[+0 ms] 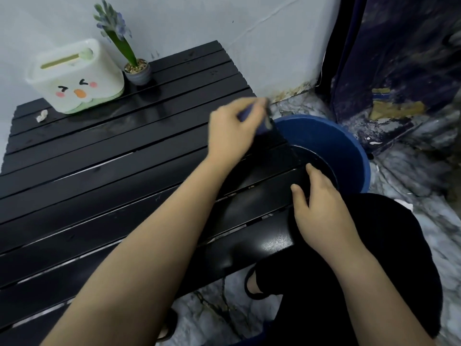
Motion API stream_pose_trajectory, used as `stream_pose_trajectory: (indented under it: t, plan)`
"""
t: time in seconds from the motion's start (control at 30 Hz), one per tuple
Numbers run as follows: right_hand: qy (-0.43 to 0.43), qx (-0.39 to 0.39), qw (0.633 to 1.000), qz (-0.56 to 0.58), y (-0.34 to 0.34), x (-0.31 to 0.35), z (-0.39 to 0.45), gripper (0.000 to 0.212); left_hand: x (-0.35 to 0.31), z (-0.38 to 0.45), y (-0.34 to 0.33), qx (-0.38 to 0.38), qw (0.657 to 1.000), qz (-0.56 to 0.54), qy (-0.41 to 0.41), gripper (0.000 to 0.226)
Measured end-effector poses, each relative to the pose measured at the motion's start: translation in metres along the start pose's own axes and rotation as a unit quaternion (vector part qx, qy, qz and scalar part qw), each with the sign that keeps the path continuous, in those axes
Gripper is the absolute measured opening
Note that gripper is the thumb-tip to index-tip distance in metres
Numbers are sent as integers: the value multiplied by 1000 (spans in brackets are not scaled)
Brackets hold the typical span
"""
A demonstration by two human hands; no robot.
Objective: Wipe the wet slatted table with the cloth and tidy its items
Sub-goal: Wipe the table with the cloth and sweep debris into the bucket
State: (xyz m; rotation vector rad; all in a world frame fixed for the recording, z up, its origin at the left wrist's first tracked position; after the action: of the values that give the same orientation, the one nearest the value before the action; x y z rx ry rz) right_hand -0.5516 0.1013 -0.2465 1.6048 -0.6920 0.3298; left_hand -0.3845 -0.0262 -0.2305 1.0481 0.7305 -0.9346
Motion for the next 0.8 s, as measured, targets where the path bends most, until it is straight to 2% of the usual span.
stream_pose_trajectory:
  t: [0.07,0.13,0.17,0.23,0.3,0.43,0.53,0.7,0.8]
  plan:
    - [10,6,1000,-9,-2,4,1,61,19,8,41,-106,992,57,24,33]
    - [18,7,999,-26,-3,9,2,65,46,9,86,-170,964,194,67,45]
    - [20,7,999,-34,-4,12,2,67,60,8,103,-153,949,256,106,53]
    - [19,4,999,-44,-4,14,2,70,83,2,117,-43,909,375,179,69]
    - [16,3,998,-53,-4,16,2,71,95,-1,114,22,878,438,191,74]
    - [11,-3,998,-63,-6,18,1,70,92,19,91,36,883,448,135,65]
    - [8,-5,998,-65,-7,18,2,71,85,37,60,73,895,433,73,60]
    - [4,-13,997,-75,-9,18,2,71,52,50,-5,151,925,344,-55,51]
    - [-1,-16,996,-86,-11,18,3,70,33,43,-30,184,940,266,-106,40]
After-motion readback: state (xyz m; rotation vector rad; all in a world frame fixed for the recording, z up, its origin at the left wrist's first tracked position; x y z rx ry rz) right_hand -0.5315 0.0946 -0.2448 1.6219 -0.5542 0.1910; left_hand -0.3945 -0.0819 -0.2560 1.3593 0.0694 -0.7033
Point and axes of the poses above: each hand's wrist, its own z-axis towards the middle knuckle, its own y-axis out of the back of the hand, x = y × z, the point moved 2 cm from there along z, towards the middle knuckle, and after that the axes turned 7 degrees about -y, right-handed, at the moved point
